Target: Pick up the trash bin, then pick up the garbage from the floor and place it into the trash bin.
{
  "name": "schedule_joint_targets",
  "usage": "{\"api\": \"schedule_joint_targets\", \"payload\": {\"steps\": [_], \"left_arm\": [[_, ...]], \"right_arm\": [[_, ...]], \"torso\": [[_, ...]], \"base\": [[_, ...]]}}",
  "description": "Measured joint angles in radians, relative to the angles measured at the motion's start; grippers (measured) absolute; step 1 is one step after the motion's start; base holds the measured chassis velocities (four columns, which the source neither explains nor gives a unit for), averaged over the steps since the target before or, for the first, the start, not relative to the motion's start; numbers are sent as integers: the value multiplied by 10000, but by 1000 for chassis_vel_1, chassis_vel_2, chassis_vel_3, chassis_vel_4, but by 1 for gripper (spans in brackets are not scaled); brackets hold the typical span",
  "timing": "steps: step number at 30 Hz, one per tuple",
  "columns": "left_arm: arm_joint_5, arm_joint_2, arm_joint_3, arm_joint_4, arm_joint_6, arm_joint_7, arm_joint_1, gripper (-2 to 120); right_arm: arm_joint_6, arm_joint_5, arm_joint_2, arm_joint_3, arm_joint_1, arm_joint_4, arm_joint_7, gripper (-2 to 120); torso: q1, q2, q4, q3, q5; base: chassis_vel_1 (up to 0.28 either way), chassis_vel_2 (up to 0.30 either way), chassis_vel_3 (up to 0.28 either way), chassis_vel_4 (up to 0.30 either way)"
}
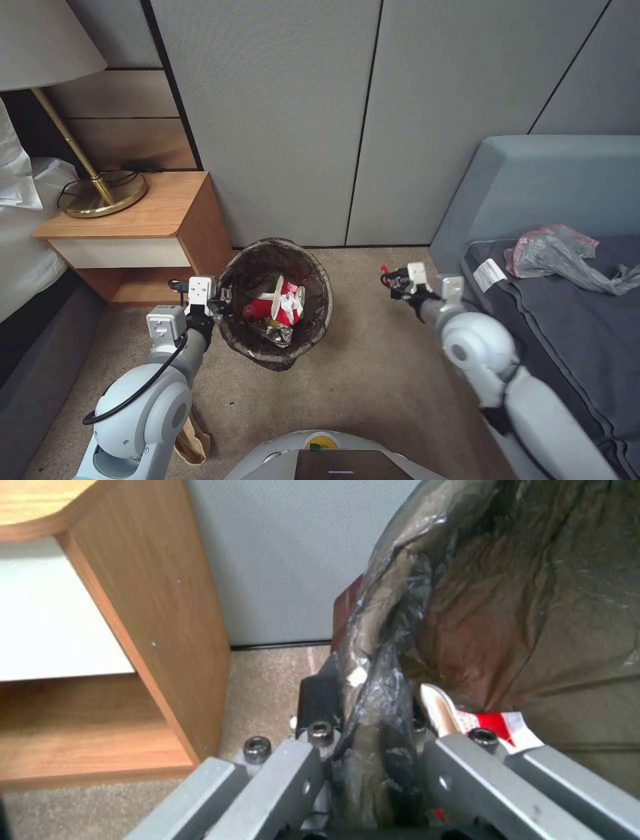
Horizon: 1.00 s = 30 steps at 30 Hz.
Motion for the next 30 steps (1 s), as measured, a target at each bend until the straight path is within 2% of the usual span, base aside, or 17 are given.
{"api": "schedule_joint_targets", "payload": {"steps": [6,7,11,14,19,21,22,25,26,29,30], "left_arm": [[180,0,88,1,0,62,57,0],[180,0,88,1,0,62,57,0],[306,-29,141,75,0,151,35,0],[422,-93,234,169,0,193,-27,0],[476,-124,276,249,1,232,-94,0],[483,-118,271,295,1,256,-125,0],[483,-118,271,295,1,256,-125,0],[487,-111,215,355,1,263,-145,0],[487,-111,215,355,1,263,-145,0],[485,-113,188,368,1,265,-206,0],[485,-113,188,368,1,265,-206,0]], "right_arm": [[0,2412,-1254,669,936,2143,68,0],[0,2412,-1254,669,936,2143,68,0],[13,3026,-2126,664,1695,2531,-773,0],[563,2340,-2775,-209,2272,2424,-1852,0],[979,1988,-3086,-1112,2877,2034,-2662,0],[1104,1857,-3202,-1905,3386,1786,-3039,0],[1104,1857,-3202,-1905,3386,1786,-3039,0],[1168,1393,-2874,-3525,4246,1158,-3273,0],[1168,1393,-2874,-3525,4246,1158,-3273,0],[1168,962,-2180,-4696,4545,695,-2981,0],[1168,962,-2180,-4696,4545,695,-2981,0]], "torso": [[0,0,5,0,1],[0,0,5,0,1],[0,0,3,0,1],[0,0,2,1,0],[0,0,2,1,1],[0,-1,4,2,2],[0,-1,4,2,2],[0,0,3,2,0],[0,0,3,2,0],[0,0,3,2,0],[0,0,3,2,0]], "base": [[0,0,0,0],[0,0,0,0],[0,0,0,0],[0,0,0,0],[0,0,0,0],[0,0,0,0],[0,0,0,0],[0,0,0,0],[0,0,0,0],[0,0,0,0],[0,0,0,0]]}}
